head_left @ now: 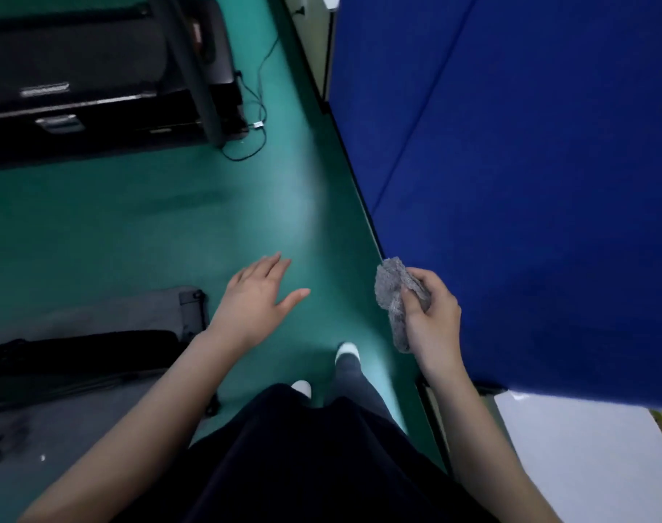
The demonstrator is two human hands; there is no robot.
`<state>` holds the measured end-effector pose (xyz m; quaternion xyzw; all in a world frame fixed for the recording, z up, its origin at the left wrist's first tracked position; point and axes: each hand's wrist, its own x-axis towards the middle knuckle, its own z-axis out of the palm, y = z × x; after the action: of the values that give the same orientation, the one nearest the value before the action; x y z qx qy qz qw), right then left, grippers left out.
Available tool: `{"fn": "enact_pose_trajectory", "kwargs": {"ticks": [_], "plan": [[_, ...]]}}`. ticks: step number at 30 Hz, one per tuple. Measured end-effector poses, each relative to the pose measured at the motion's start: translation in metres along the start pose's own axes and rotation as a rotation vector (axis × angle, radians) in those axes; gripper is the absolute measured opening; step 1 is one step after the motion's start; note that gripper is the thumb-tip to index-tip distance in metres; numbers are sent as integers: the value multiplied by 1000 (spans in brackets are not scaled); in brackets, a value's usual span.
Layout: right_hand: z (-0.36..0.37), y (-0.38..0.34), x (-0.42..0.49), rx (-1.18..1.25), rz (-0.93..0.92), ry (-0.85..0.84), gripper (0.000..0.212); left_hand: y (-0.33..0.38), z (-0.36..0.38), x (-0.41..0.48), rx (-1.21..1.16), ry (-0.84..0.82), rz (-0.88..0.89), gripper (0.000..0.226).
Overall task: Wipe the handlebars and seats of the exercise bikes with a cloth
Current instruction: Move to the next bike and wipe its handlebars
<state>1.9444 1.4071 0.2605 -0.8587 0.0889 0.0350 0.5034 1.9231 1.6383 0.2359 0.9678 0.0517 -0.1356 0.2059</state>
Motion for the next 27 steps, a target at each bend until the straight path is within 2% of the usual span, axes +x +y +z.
{"fn": "enact_pose_trajectory", "kwargs": {"ticks": [8,16,21,27], "plan": [[22,-32,134,-26,-99,-185,26,5,-17,77,-48,97,-244,71],[37,-68,258,-70,-127,-288,26,17,-44,145,-104,223,-397,72],[81,-99,298,-94,-193,-394,25,-9,-59,166,-139,263,-533,71],[172,-148,330,-121,-297,-525,24,-75,-91,203,-154,301,-640,70]]}}
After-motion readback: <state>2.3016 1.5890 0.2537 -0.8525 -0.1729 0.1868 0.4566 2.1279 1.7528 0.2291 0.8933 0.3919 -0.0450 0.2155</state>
